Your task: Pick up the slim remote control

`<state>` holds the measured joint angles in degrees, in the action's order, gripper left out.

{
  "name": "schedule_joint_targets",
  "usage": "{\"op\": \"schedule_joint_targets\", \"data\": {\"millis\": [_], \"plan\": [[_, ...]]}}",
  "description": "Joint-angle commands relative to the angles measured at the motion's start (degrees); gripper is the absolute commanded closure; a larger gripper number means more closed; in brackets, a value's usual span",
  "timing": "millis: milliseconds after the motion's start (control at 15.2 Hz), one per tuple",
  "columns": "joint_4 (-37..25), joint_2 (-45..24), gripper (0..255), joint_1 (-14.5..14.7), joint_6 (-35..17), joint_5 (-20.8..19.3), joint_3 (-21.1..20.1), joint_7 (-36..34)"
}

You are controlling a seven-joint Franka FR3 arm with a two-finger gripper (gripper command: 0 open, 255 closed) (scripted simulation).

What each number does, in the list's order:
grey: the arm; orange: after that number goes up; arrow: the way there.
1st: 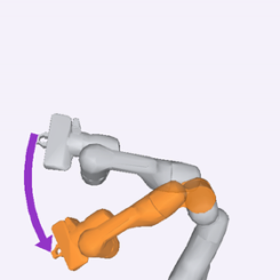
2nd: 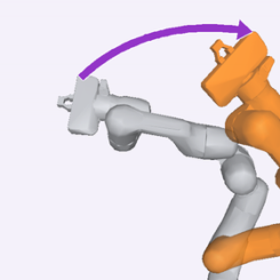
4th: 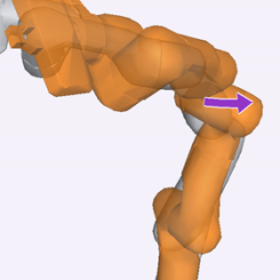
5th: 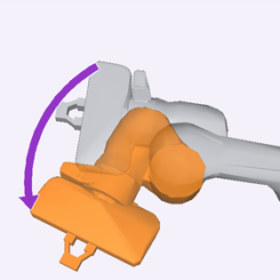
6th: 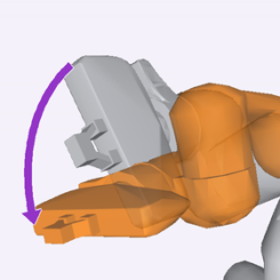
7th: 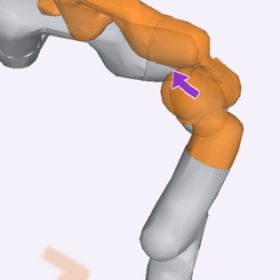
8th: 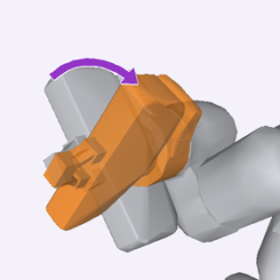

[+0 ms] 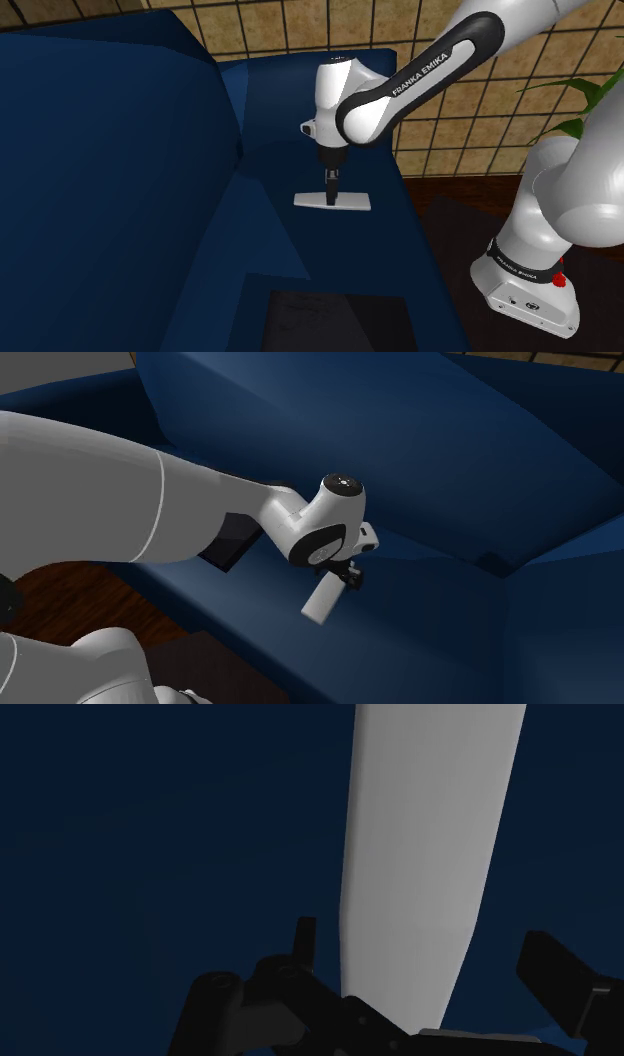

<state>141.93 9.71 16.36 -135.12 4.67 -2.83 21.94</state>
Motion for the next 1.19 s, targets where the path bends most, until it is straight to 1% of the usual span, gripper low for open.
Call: {"op": "schedule_joint_targets", "data": {"millis": [0, 132, 264, 330, 924, 1122], "plan": [[0.82, -1.15, 0, 0.1, -2.0, 0.12, -0.1, 0.04], [1.56, -2.61, 0, 0.13, -4.2, 0.21, -0.13, 0.18], [1.56, -2.61, 0, 0.13, -4.2, 0.21, -0.13, 0.18], [1.55, -2.69, 255, 0.12, -4.27, 0.22, -0.12, 0.2], [1.56, -2.61, 255, 0.13, -4.2, 0.21, -0.13, 0.18], [0.69, -0.92, 255, 0.1, -1.64, 0.1, -0.1, 0.02]]}}
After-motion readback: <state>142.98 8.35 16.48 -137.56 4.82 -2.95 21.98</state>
